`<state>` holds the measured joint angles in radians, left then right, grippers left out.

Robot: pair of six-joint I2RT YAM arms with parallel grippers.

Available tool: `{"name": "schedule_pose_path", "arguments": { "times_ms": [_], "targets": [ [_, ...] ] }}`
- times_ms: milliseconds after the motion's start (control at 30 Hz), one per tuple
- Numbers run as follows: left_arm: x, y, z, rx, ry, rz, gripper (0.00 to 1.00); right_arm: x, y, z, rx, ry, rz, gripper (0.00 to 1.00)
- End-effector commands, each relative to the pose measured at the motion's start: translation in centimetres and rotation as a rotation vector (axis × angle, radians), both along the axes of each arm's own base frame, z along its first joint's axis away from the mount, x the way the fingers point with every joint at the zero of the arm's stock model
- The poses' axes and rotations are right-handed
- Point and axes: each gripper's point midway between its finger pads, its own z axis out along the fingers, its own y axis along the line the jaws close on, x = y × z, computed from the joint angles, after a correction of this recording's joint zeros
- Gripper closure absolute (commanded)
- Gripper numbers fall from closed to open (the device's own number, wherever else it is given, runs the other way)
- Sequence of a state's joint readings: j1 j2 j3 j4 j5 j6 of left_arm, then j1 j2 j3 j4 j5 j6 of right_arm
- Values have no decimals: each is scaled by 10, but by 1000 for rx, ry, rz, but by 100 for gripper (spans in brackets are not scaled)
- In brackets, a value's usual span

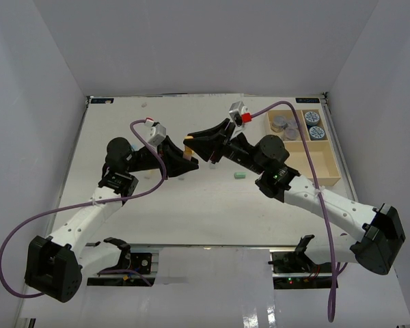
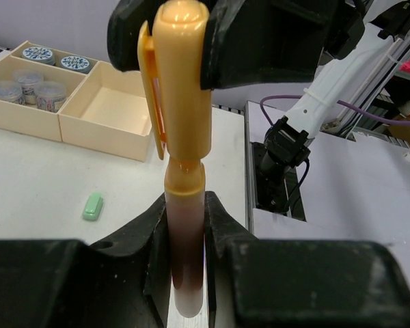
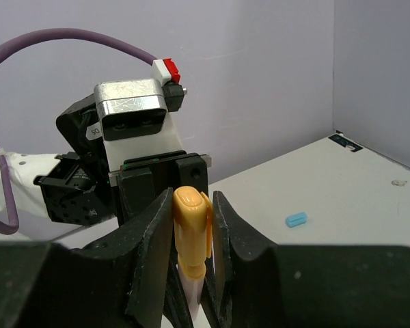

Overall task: Sort the stationery into containers
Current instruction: Close the pen cap on the pen.

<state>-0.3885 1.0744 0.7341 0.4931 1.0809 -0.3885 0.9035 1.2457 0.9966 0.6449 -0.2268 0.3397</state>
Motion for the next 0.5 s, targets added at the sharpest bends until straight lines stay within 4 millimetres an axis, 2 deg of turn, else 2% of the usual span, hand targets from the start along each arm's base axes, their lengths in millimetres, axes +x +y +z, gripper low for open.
{"name": "schedule_pose_path", "arguments": {
  "times_ms": [0, 267, 467],
  "targets": [
    [-8, 2, 11, -31, -56, -2, 87, -7, -6, 17, 81, -28, 17, 92],
    [-7, 2, 11, -60, -50, 3, 87, -12, -8, 12, 106, -19, 36, 92],
    [-7, 3, 14, -89, -66, 17, 87, -18, -6, 5, 126, -13, 63, 87]
  ]
}}
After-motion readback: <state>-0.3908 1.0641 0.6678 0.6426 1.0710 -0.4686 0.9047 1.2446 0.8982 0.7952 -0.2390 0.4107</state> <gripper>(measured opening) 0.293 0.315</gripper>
